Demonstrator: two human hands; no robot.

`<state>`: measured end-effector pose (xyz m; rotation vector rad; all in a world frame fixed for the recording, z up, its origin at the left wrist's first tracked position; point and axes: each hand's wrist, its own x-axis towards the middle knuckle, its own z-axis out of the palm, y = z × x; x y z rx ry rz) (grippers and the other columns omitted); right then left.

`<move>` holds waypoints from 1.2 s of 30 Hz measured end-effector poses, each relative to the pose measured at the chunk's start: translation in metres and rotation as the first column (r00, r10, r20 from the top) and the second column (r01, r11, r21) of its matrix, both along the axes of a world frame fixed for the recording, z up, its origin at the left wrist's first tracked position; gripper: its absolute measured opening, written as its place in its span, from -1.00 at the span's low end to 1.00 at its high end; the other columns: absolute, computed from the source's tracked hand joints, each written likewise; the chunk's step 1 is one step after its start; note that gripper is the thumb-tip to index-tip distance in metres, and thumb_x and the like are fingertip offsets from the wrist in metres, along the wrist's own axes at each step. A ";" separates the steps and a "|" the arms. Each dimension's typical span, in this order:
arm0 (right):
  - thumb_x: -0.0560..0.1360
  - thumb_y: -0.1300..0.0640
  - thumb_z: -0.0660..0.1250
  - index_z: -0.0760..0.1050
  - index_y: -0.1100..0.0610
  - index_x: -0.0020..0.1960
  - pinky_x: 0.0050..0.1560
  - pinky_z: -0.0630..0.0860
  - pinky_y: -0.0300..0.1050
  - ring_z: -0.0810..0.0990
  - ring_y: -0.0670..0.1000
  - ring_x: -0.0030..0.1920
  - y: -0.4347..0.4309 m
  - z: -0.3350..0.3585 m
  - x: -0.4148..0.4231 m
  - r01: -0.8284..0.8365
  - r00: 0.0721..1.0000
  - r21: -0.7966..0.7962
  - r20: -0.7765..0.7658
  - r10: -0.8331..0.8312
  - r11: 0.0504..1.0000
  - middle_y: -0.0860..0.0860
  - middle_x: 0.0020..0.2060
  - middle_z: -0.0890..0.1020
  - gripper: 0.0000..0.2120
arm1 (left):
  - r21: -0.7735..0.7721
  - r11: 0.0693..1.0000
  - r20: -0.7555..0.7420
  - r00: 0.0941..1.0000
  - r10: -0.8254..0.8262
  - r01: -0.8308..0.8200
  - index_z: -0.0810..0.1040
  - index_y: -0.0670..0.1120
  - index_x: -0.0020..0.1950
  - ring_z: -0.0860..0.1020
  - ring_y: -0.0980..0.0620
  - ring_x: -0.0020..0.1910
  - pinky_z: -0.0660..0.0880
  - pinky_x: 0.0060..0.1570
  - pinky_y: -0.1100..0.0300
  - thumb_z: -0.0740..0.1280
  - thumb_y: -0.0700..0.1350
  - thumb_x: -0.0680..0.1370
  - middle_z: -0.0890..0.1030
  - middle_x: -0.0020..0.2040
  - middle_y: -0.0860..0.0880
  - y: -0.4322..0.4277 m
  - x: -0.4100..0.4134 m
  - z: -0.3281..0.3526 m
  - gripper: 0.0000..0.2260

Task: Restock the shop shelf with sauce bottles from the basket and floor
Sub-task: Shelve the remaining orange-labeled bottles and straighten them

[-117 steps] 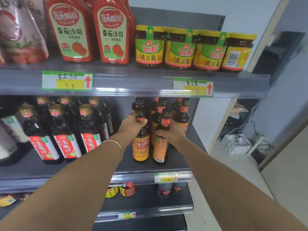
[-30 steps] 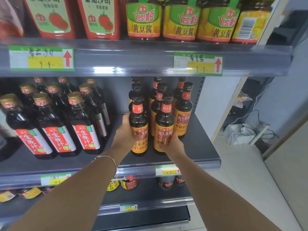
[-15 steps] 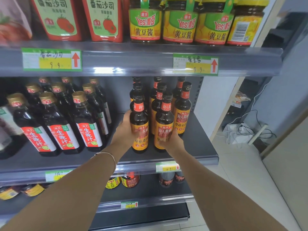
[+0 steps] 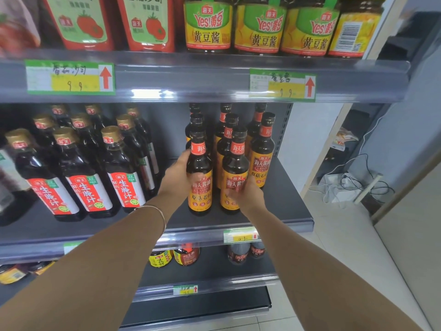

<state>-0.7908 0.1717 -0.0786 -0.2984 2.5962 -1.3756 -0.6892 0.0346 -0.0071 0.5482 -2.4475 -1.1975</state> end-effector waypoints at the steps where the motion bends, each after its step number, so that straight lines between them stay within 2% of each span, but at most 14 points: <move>1: 0.37 0.03 0.48 0.30 0.10 0.19 0.09 0.52 0.07 0.58 0.13 0.13 0.000 0.000 0.000 0.000 1.000 0.001 0.000 0.000 1.000 0.06 0.11 0.58 -0.48 | 0.001 1.000 0.005 1.000 -0.005 0.005 0.21 0.00 0.43 0.49 -0.16 0.22 0.45 0.20 -0.15 0.30 -0.20 0.52 0.51 0.28 -0.12 0.000 0.000 0.000 -0.48; 9: 0.37 0.02 0.48 0.28 0.09 0.21 0.07 0.51 0.03 0.58 0.12 0.13 0.000 -0.002 -0.001 -0.019 1.000 -0.001 0.012 0.019 1.000 0.04 0.11 0.58 -0.46 | 0.018 0.999 0.016 0.999 -0.040 0.040 0.20 0.00 0.45 0.48 -0.15 0.24 0.43 0.23 -0.15 0.31 -0.21 0.51 0.49 0.30 -0.10 -0.004 0.001 -0.001 -0.45; 13: 0.35 0.08 0.49 0.21 0.05 0.34 0.18 0.48 0.07 0.52 0.13 0.21 0.002 -0.007 0.000 -0.061 0.997 0.023 0.040 0.060 0.998 0.05 0.21 0.52 -0.32 | 0.006 1.000 0.006 1.000 -0.024 0.024 0.14 0.00 0.47 0.46 -0.13 0.27 0.38 0.26 -0.04 0.36 -0.18 0.48 0.47 0.32 -0.07 -0.006 -0.001 -0.007 -0.37; 15: 0.39 0.15 0.43 0.17 0.03 0.37 0.20 0.48 0.10 0.49 0.15 0.23 0.003 -0.011 0.000 -0.063 0.997 0.055 0.048 0.060 0.997 0.07 0.23 0.49 -0.34 | 0.028 1.000 -0.022 1.000 -0.004 0.004 0.14 -0.01 0.45 0.43 -0.12 0.28 0.36 0.28 -0.05 0.42 -0.18 0.43 0.42 0.34 -0.08 -0.002 -0.001 -0.012 -0.32; 17: 0.46 0.17 0.34 0.17 0.03 0.39 0.20 0.49 0.11 0.50 0.17 0.21 0.004 -0.012 0.000 -0.062 0.998 0.056 0.031 0.060 0.996 0.09 0.23 0.50 -0.43 | -0.053 0.995 -0.100 0.992 0.083 -0.088 0.22 -0.05 0.39 0.39 -0.09 0.27 0.35 0.26 -0.01 0.47 -0.18 0.37 0.38 0.28 -0.12 0.003 0.001 -0.016 -0.33; 20: 0.53 0.13 0.25 0.24 0.06 0.37 0.15 0.49 0.05 0.53 0.16 0.17 0.005 -0.009 0.000 -0.069 0.998 0.024 0.000 0.069 0.997 0.08 0.21 0.53 -0.56 | -0.306 0.925 -0.252 0.956 0.148 -0.224 0.37 -0.16 0.24 0.42 -0.11 0.14 0.37 0.12 0.12 0.47 -0.14 0.37 0.40 0.14 -0.16 0.011 0.003 -0.015 -0.50; 24: 0.56 0.11 0.20 0.30 0.05 0.34 0.05 0.47 -0.02 0.55 0.13 0.15 0.013 -0.001 0.000 -0.034 0.999 -0.067 0.009 0.035 0.997 0.04 0.19 0.56 -0.64 | -0.421 0.906 -0.234 0.970 -0.067 -0.039 0.42 -0.12 0.13 0.46 -0.05 0.05 0.43 -0.01 0.15 0.38 -0.13 0.46 0.42 0.09 -0.10 0.030 -0.003 -0.004 -0.71; 26: 0.54 0.19 0.19 0.28 0.04 0.37 0.00 0.44 -0.09 0.54 0.11 0.14 0.022 0.005 -0.003 -0.023 1.000 -0.111 0.009 0.024 0.994 0.02 0.18 0.55 -0.59 | -0.453 0.890 -0.223 0.962 -0.158 0.041 0.42 -0.11 0.16 0.48 -0.05 0.07 0.43 -0.02 0.17 0.36 -0.15 0.47 0.43 0.11 -0.09 0.043 -0.009 -0.001 -0.71; 29: 0.52 0.23 0.19 0.26 0.07 0.39 -0.03 0.37 -0.13 0.52 0.15 0.16 0.036 0.010 -0.013 0.001 1.000 -0.095 -0.023 -0.003 0.995 0.08 0.21 0.53 -0.56 | -0.460 0.880 -0.190 0.955 -0.229 0.119 0.41 -0.09 0.21 0.51 -0.06 0.09 0.51 0.03 0.08 0.35 -0.16 0.48 0.44 0.14 -0.08 0.063 -0.017 0.001 -0.69; 33: 0.55 0.06 0.21 0.29 0.10 0.37 0.09 0.41 -0.05 0.50 0.16 0.21 0.050 0.019 -0.034 0.040 0.998 -0.098 -0.035 -0.044 0.994 0.10 0.23 0.51 -0.59 | -0.450 0.871 -0.088 0.960 -0.265 0.199 0.37 -0.02 0.23 0.54 -0.01 -0.02 0.52 -0.06 0.10 0.29 -0.13 0.52 0.46 0.04 0.00 0.085 -0.034 -0.003 -0.71; 36: 0.58 0.02 0.14 0.29 0.11 0.37 0.23 0.44 0.09 0.48 0.16 0.24 0.057 0.024 -0.055 0.004 1.000 -0.148 0.011 -0.002 0.989 0.11 0.26 0.49 -0.61 | -0.376 0.900 -0.005 0.971 -0.238 0.219 0.38 -0.02 0.27 0.54 0.02 0.00 0.44 -0.05 0.23 0.27 -0.15 0.53 0.53 0.04 -0.02 0.101 -0.056 -0.009 -0.69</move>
